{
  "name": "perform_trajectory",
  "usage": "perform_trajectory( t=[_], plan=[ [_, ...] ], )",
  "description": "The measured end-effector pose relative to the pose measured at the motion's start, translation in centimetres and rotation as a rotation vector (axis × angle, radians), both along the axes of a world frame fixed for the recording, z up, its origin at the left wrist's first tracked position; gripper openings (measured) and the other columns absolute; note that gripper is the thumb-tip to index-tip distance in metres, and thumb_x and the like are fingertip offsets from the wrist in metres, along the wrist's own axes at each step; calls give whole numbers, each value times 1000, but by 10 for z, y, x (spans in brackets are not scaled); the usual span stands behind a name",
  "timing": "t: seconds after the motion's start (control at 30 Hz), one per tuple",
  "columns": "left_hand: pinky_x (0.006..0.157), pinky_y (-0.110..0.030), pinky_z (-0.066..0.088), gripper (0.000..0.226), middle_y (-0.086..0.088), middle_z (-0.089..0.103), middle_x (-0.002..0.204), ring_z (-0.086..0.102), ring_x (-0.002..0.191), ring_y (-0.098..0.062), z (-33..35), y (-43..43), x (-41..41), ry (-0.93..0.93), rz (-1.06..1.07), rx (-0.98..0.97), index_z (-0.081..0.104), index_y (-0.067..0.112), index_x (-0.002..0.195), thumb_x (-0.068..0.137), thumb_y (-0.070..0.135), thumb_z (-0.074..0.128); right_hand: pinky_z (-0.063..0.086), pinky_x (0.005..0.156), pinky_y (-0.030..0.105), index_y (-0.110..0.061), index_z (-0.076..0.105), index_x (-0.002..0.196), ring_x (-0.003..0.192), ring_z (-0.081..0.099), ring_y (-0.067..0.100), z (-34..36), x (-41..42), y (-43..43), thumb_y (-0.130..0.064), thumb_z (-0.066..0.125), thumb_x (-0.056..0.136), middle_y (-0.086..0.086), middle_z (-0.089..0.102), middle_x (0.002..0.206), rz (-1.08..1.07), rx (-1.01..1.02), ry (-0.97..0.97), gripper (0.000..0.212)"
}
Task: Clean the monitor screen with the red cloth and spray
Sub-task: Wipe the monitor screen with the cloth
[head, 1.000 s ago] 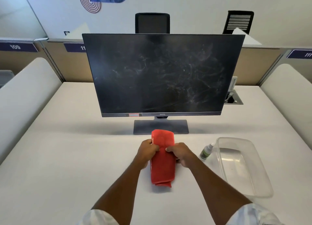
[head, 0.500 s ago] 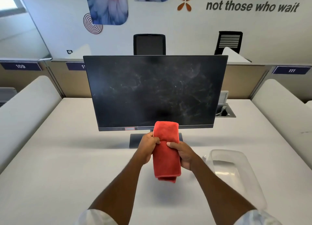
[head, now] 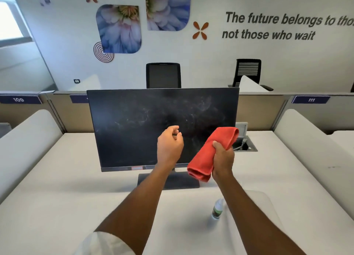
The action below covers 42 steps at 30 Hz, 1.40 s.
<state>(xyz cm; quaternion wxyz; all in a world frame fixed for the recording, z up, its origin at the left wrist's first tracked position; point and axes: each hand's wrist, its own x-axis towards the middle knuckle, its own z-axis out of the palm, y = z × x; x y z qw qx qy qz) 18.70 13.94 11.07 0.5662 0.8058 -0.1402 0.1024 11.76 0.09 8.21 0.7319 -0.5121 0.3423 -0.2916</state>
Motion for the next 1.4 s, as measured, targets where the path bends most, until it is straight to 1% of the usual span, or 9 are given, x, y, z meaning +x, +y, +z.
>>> perform_trajectory(
  t=[0.13, 0.33, 0.47, 0.6, 0.7, 0.83, 1.07, 1.23, 1.4],
  plan=[
    [96, -27, 44, 35, -4, 62, 122, 55, 114, -18, 44, -16, 22, -325, 7, 149, 58, 10, 125, 91, 10, 50, 42, 80, 30, -7, 46, 127, 100, 63, 32, 41, 19, -14, -19, 61, 89, 13, 63, 119, -344, -398, 102, 43],
    [115, -39, 25, 50, -15, 44, 144, 35, 136, -28, 84, -26, 64, -556, 9, 473, 42, 5, 140, 92, 14, 49, 49, 71, 33, -6, 38, 139, 93, 67, 36, 73, 56, -27, -25, 58, 91, 16, 65, 114, -407, -927, 190, 56],
    [118, -47, 13, 53, -10, 36, 151, 25, 142, -27, 93, -27, 93, -541, 7, 683, 32, 12, 146, 98, 33, 41, 55, 80, 45, -6, 32, 147, 98, 62, 36, 77, 81, -33, -34, 58, 91, 18, 61, 116, -331, -1143, 286, 67],
    [115, -48, 18, 46, -3, 57, 133, 44, 128, -22, 97, -29, 111, -531, -44, 730, 51, 16, 134, 99, 40, 34, 40, 103, 53, -9, 36, 145, 122, 43, 40, 65, 101, -41, -60, 51, 87, 24, 43, 134, -365, -1424, 451, 79],
    [112, -48, 23, 40, 0, 64, 120, 52, 118, -21, 95, -30, 113, -568, -20, 652, 60, 17, 123, 99, 37, 35, 18, 116, 58, -10, 19, 154, 145, 17, 43, 49, 112, -43, -66, 38, 90, 23, 15, 159, -257, -1490, 471, 87],
    [113, -47, 23, 39, -1, 65, 120, 53, 116, -21, 94, -36, 110, -550, 13, 613, 62, 15, 120, 92, 27, 37, 12, 119, 60, -14, 4, 155, 149, 4, 43, 36, 127, -26, -57, 33, 97, 19, 4, 163, -160, -1501, 406, 78],
    [110, -57, 22, 49, -5, 60, 120, 52, 115, -30, 100, -43, 111, -489, 2, 719, 54, 31, 131, 89, 42, 32, 5, 122, 51, -17, 7, 156, 150, 5, 37, 23, 147, 22, -47, 42, 98, 14, 12, 163, -71, -1771, 281, 74],
    [110, -64, 13, 50, -4, 59, 119, 50, 117, -29, 103, -47, 108, -455, -46, 736, 57, 24, 120, 81, 42, 32, 15, 120, 55, -23, 13, 155, 149, 16, 37, 25, 139, -15, -51, 38, 99, 10, 18, 162, -90, -1909, 268, 68],
    [110, -67, 3, 61, -3, 52, 136, 30, 138, -33, 103, -47, 107, -413, -88, 758, 49, 19, 132, 77, 39, 32, 18, 117, 59, -22, 24, 154, 145, 21, 44, 36, 125, -79, -55, 30, 98, 17, 21, 160, -251, -1576, 408, 65]
  ],
)
